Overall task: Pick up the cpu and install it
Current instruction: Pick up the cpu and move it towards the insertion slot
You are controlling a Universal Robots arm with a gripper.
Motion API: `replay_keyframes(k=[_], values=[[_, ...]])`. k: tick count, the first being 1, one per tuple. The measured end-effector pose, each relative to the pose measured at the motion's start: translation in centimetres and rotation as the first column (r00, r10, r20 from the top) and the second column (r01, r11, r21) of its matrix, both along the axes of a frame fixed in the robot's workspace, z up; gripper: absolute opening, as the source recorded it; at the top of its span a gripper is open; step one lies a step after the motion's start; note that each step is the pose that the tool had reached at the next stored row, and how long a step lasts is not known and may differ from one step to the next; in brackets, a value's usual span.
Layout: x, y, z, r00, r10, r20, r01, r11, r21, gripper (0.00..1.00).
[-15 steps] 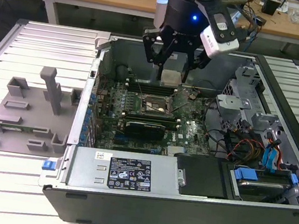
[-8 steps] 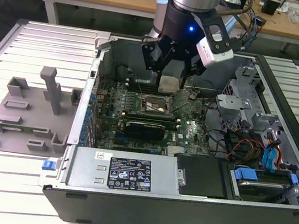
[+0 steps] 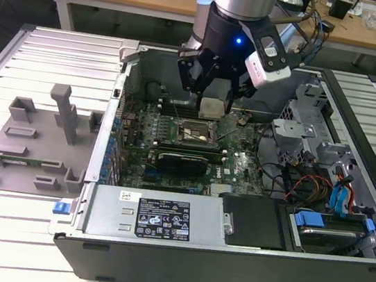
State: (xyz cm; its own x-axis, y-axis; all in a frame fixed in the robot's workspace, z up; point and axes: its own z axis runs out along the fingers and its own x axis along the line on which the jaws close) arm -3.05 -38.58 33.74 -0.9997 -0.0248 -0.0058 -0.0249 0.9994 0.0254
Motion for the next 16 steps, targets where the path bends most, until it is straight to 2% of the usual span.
replay_keyframes(k=[1,3,5,7,8,11,13,15,16], values=[[-0.01,0.21,-0.08,1.0,0.0,0.0,0.0,1.0,0.0,0.55],[-0.05,1.02,-0.3,1.0,0.0,-0.0001,0.0,1.0,0.0,0.55],[-0.11,1.41,-0.38,1.0,0.0,-0.0001,0.0,1.0,-0.0001,0.55],[-0.38,2.33,-0.57,1.0,0.0,0.0,0.0,1.0,0.0,0.55],[-0.52,2.58,-0.65,1.0,0.0,0.0,0.0,1.0,0.0,0.55],[-0.67,3.2,-1.61,1.0,0.0,0.0,0.0,1.0,0.0,0.55],[-0.67,3.7,-1.99,1.0,0.0,-0.0001,0.0,1.0,-0.0001,0.55],[-0.67,3.88,-2.34,1.0,0.0,0.0001,0.0,1.0,0.0002,0.55],[-0.67,4.08,-2.83,1.0,0.0,-0.0001,0.0,1.0,-0.0001,0.55]])
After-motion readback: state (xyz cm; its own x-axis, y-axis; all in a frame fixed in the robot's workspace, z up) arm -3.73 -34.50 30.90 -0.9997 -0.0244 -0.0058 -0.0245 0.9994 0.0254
